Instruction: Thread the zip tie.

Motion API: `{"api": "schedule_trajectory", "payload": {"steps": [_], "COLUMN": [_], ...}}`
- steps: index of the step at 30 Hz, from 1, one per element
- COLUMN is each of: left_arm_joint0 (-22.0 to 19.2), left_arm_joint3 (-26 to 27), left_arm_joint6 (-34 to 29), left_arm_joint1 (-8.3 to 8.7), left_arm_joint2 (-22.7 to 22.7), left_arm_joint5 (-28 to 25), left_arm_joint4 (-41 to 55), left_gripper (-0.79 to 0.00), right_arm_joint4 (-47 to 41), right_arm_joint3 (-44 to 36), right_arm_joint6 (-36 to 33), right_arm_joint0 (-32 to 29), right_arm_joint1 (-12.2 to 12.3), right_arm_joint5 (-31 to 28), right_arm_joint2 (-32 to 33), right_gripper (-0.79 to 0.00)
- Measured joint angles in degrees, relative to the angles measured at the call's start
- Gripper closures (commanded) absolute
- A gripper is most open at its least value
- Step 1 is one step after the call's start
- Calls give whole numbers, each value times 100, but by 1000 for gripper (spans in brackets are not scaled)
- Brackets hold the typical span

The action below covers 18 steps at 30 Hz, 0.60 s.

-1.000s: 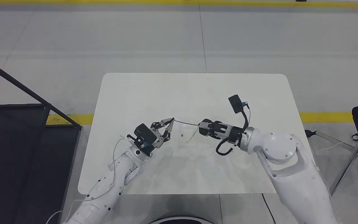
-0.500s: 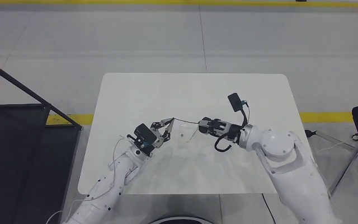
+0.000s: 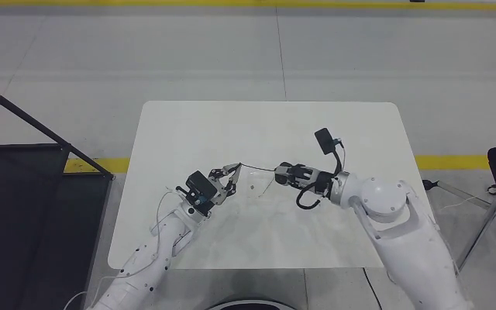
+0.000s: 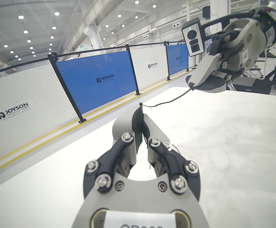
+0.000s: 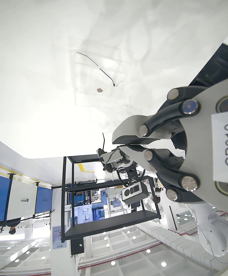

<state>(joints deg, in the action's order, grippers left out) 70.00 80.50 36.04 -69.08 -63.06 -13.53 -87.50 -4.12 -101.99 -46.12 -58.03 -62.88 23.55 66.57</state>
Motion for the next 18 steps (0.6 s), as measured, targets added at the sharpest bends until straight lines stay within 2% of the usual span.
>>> {"api": "schedule_trajectory", "payload": {"steps": [18], "left_arm_joint0": [0], "left_arm_joint3": [0], "left_arm_joint6": [0], "left_arm_joint1": [0], "left_arm_joint2": [0], "left_arm_joint5": [0], "left_arm_joint4": [0], "left_gripper": [0], "right_arm_joint4": [-130], "right_arm_joint3": [78], "right_arm_joint6": [18], "right_arm_joint0": [57], "right_arm_joint1": [-4], "right_arm_joint5": [-37], "right_arm_joint2": [-15], "right_gripper": [0]}}
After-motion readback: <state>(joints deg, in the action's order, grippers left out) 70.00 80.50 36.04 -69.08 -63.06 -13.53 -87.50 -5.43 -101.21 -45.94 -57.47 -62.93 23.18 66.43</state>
